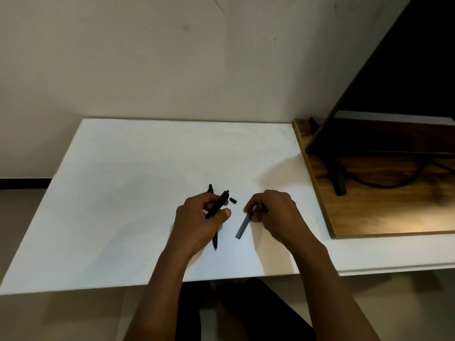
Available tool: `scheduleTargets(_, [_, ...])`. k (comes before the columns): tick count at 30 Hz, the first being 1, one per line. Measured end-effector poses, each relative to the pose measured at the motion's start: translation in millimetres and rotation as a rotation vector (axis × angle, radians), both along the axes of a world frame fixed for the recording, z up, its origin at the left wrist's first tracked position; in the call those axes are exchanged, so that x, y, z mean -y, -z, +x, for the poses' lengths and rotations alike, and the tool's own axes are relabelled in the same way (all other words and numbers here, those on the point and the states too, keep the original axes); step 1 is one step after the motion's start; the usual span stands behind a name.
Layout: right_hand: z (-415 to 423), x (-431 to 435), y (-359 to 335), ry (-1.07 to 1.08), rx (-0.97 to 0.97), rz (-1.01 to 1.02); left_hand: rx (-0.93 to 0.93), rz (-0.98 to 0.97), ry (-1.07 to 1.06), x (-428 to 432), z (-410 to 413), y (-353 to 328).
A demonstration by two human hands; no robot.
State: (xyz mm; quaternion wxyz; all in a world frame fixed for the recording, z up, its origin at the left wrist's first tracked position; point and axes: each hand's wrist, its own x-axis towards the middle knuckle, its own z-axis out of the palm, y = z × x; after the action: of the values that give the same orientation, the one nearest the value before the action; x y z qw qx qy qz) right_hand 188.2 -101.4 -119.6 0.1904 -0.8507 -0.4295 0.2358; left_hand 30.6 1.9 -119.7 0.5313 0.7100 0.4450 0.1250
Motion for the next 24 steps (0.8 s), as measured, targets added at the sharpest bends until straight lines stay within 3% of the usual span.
scheduleTargets(9, [4, 2, 11, -0.028, 0.074, 0.008, -0.221, 0.209, 0.134, 20, 16, 8])
scheduleTargets(14, [5, 7, 8, -0.019, -0.025, 0.049, -0.249, 0.239, 0.126, 19, 16, 10])
scheduleTargets(17, [8, 10, -4, 0.033, -0.164, 0.176, -0.165, 0.207, 0.073, 15, 14, 8])
scheduleTargets(24, [10, 10, -15, 0.277, -0.785, 0.432, 0.107, -0.038, -0.112, 6, 8, -3])
